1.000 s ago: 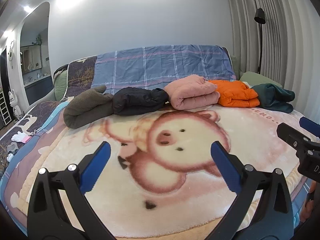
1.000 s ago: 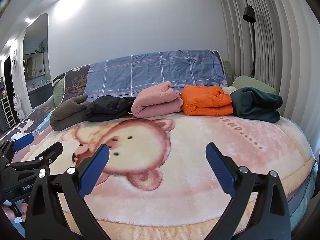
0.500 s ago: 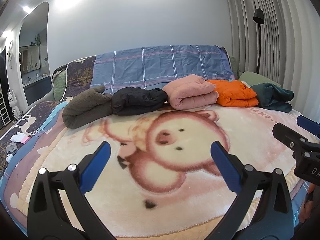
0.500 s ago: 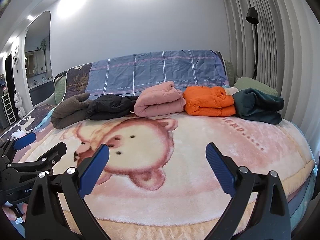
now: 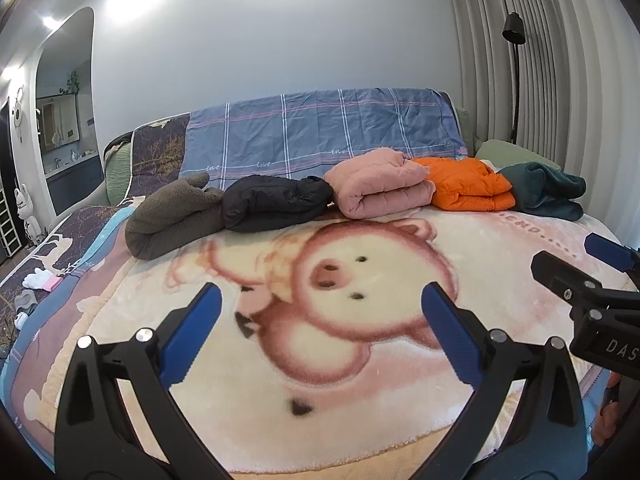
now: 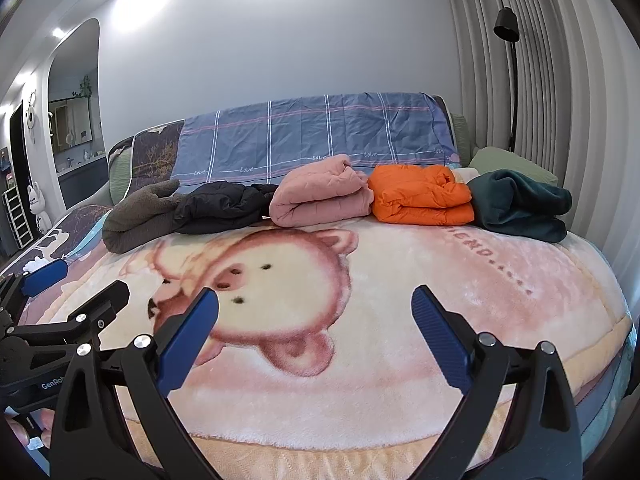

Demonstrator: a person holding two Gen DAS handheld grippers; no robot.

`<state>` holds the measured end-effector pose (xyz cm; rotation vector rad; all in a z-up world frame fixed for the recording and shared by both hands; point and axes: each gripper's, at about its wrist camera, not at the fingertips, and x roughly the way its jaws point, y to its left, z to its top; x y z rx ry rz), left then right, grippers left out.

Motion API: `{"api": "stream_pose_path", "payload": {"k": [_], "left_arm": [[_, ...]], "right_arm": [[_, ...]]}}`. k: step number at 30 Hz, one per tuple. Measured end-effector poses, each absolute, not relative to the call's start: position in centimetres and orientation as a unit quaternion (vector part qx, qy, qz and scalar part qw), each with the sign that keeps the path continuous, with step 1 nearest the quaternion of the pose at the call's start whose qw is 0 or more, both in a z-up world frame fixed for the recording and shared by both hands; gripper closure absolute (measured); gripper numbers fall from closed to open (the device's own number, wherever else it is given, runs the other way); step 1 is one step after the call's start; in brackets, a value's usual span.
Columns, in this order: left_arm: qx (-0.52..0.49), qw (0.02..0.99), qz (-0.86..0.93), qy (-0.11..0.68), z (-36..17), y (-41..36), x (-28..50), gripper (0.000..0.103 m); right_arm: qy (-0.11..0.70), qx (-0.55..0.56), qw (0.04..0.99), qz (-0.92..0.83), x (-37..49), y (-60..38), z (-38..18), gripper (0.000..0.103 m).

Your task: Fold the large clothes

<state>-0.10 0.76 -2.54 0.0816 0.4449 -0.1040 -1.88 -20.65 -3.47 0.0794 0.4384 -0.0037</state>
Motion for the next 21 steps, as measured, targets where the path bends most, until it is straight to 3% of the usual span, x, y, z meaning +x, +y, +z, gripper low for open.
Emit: {"api": "stream_pose_path", "payload": {"k": [21], "left_arm": [[0.052,0.965,-0.054,0.252,-3.5,0.3,0.4,0.002]], "right_arm": [[0.236,0.041,0.971,-0.013,-1.1,-21.5,-4.5,0.006]]}}
